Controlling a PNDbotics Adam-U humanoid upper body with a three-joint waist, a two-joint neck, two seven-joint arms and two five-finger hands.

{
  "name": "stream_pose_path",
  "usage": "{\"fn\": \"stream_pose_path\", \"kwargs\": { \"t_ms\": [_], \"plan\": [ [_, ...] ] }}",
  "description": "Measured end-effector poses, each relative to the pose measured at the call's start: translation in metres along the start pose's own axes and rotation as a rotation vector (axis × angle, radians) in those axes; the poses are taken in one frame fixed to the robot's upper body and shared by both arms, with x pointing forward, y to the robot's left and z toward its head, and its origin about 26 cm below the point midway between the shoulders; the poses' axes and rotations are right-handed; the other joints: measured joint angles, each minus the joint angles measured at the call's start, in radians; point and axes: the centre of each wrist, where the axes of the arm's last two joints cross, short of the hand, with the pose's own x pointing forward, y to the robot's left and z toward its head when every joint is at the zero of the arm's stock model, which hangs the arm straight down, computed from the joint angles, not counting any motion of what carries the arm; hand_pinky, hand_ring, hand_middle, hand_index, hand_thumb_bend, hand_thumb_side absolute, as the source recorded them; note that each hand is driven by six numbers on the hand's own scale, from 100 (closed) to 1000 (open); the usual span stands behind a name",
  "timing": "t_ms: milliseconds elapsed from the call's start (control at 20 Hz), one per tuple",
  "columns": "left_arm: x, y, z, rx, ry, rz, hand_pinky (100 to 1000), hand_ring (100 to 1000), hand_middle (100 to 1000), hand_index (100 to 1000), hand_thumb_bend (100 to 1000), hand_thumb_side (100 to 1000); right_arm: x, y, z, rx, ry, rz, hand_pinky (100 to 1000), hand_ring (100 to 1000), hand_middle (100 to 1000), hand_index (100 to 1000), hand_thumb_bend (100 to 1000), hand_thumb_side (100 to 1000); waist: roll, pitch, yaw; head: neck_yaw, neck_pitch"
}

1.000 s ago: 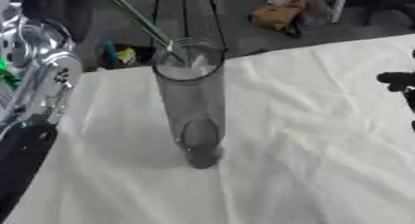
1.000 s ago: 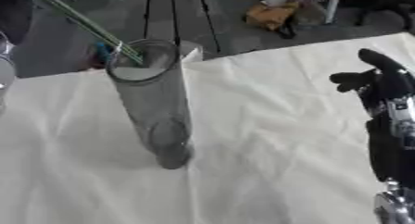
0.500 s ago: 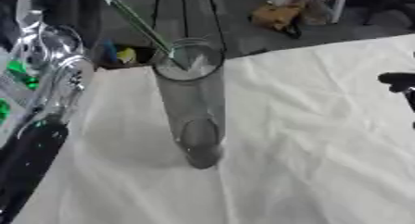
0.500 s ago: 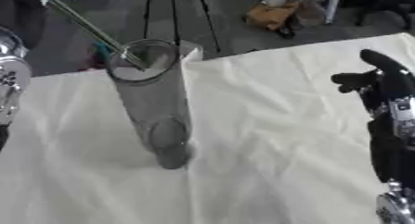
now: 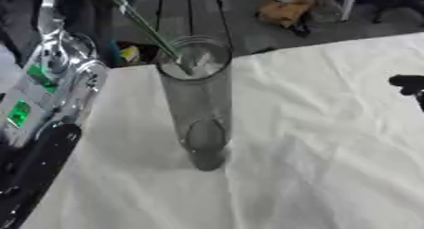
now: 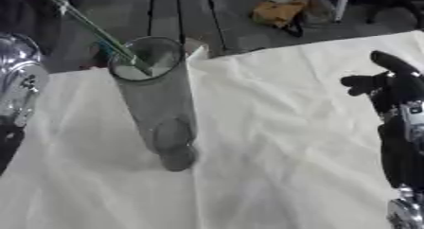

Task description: Arrange flowers into the vase.

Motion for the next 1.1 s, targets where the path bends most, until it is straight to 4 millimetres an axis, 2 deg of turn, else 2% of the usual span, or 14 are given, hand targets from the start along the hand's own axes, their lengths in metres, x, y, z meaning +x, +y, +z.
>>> {"fn": "stream_pose_path", "kwargs": {
  "t_ms": [550, 1100],
  "plan": [
    [-0.009, 0.002, -0.004, 0.018, 0.023, -0.04, 100, 100, 100, 133, 240, 689, 0.0, 0.0, 0.0, 0.001, 0.002, 0.0, 860, 696, 491, 845, 100, 824, 0.009, 0.0, -0.007, 0.006, -0.001],
    [-0.013, 0.001, -0.005, 0.034, 0.063, -0.054, 100, 100, 100, 147, 231, 738, 0.0, 0.0, 0.0, 0.003, 0.008, -0.003, 862, 697, 488, 846, 100, 817, 0.015, 0.0, -0.011, 0.006, -0.001]
  ]
}}
